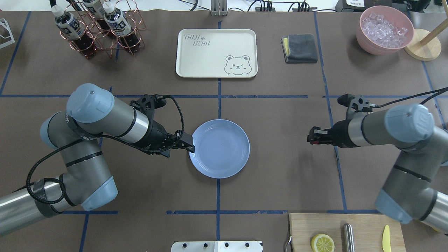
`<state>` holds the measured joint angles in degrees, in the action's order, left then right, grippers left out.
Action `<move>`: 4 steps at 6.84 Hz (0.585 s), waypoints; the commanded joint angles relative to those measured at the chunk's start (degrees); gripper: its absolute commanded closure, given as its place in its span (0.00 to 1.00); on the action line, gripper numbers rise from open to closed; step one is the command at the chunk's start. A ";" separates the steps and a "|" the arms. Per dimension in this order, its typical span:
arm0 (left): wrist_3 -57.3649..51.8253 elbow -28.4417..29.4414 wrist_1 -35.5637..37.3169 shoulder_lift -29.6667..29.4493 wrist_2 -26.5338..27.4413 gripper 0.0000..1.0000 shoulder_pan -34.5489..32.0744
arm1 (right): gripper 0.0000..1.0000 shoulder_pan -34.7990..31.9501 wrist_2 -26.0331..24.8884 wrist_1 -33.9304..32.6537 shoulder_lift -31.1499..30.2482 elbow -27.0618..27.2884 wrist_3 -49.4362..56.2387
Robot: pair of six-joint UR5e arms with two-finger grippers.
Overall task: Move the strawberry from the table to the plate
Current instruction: 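Carry the strawberry over the plate with the right gripper while the left releases it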
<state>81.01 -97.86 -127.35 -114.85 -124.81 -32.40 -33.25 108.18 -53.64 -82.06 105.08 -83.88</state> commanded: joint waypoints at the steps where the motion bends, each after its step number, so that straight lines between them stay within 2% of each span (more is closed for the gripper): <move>1: -0.23 -1.89 0.00 2.42 0.01 0.06 -0.99 | 1.00 8.68 -8.54 -17.46 16.41 -0.66 -8.19; 2: -0.32 -3.46 0.00 4.61 0.01 0.06 -1.52 | 1.00 10.12 -9.55 -22.77 22.49 -2.41 -10.49; 4: -0.32 -3.66 0.00 5.16 0.01 0.06 -2.05 | 1.00 12.41 -12.97 -22.65 29.21 -10.21 -13.67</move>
<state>80.69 -101.29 -127.35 -110.12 -124.81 -34.09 -22.13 97.37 -75.60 -56.68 98.80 -96.15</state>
